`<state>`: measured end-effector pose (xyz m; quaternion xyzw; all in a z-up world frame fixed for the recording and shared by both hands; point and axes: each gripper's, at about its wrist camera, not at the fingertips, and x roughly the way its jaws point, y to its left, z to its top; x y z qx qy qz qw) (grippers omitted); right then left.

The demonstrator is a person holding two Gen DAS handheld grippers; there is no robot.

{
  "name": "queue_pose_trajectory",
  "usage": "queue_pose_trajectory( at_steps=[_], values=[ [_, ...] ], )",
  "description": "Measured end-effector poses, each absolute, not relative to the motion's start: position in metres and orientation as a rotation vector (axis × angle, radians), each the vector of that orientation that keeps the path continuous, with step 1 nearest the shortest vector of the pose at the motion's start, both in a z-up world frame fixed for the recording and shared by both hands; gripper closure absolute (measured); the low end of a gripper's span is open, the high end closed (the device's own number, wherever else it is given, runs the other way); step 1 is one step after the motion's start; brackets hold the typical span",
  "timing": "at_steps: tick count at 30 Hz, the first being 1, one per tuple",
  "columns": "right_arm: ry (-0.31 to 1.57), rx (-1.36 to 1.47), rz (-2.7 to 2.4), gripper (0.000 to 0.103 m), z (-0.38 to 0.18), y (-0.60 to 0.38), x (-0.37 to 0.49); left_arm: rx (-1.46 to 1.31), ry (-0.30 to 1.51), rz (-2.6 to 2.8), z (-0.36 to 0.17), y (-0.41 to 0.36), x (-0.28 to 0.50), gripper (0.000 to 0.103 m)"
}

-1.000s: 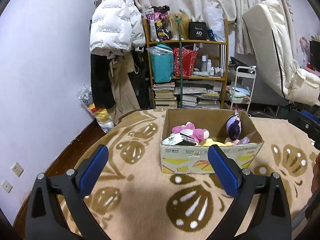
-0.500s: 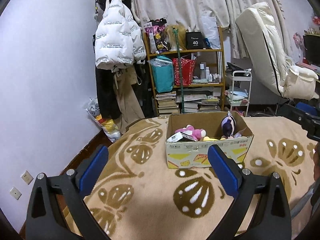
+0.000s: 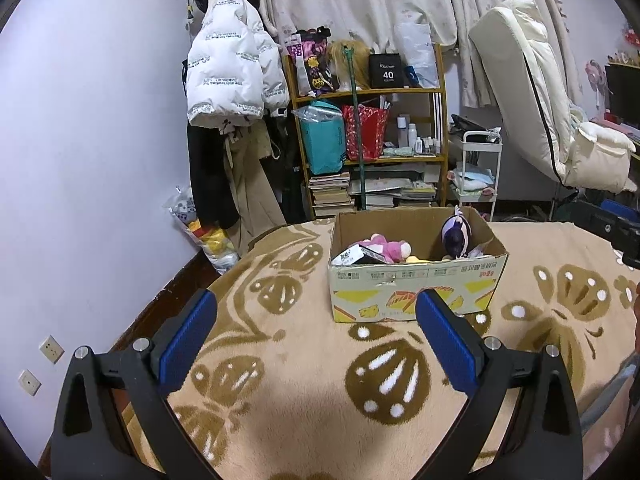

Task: Organize soft objects

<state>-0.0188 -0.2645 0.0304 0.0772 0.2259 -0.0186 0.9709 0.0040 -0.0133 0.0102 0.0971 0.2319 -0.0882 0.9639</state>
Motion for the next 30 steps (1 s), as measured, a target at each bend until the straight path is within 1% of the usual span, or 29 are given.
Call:
queue_pose_trajectory(
  at_steps=[16, 30],
  values=[
    [0.493, 0.167, -0.057, 0.000, 0.018, -0.270, -0.009, 0.218, 0.492, -0.172, -0.005, -0.024, 0.016, 0.004],
    [0.499, 0.158, -0.057, 0.000, 0.015, -0.268, -0.006, 0.225, 0.490, -0.169, -0.007, -0.028, 0.014, 0.004]
  ],
)
